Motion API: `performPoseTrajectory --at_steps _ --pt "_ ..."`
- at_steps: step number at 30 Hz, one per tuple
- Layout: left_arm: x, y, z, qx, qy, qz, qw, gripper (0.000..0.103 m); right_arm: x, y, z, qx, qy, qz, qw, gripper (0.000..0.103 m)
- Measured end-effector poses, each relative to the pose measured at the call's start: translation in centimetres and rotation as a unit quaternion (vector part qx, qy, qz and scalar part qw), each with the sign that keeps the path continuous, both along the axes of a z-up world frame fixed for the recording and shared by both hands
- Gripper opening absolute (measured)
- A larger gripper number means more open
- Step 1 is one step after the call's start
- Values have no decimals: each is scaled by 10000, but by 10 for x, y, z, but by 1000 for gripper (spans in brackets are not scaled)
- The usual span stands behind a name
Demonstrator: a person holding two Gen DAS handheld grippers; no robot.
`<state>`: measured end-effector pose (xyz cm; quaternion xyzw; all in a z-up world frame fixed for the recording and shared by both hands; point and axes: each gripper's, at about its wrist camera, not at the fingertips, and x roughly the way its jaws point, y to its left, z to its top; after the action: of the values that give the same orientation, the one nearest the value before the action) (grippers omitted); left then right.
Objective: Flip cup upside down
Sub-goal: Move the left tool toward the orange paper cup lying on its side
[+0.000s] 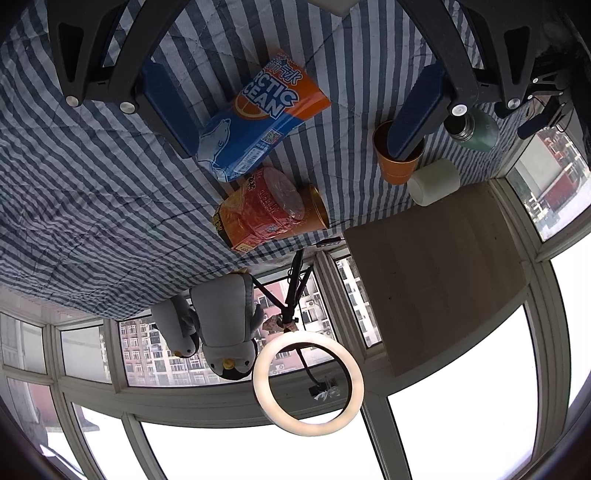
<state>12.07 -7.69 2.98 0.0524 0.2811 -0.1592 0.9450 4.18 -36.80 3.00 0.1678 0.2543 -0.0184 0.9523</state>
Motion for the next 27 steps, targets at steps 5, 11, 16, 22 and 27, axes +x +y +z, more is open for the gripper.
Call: performPoseTrajectory --at_steps 5,11,16,22,27 --pt "51 -21 16 -326 618 16 9976 102 1 -10 -2 118 59 -27 9999 99" --pt "109 -57 1 -529 1380 77 9890 102 -1 -10 -5 32 133 7 9999 96" --pt "152 -71 -32 -967 2317 225 9677 97 -5 -16 -10 73 146 22 9999 96" --pt "174 -80 -53 -1220 2664 366 9554 92 -11 -26 -15 9 109 -30 9999 96" --pt "189 -85 -64 -1301 2983 390 9447 91 -12 -38 -21 155 78 -43 9998 96"
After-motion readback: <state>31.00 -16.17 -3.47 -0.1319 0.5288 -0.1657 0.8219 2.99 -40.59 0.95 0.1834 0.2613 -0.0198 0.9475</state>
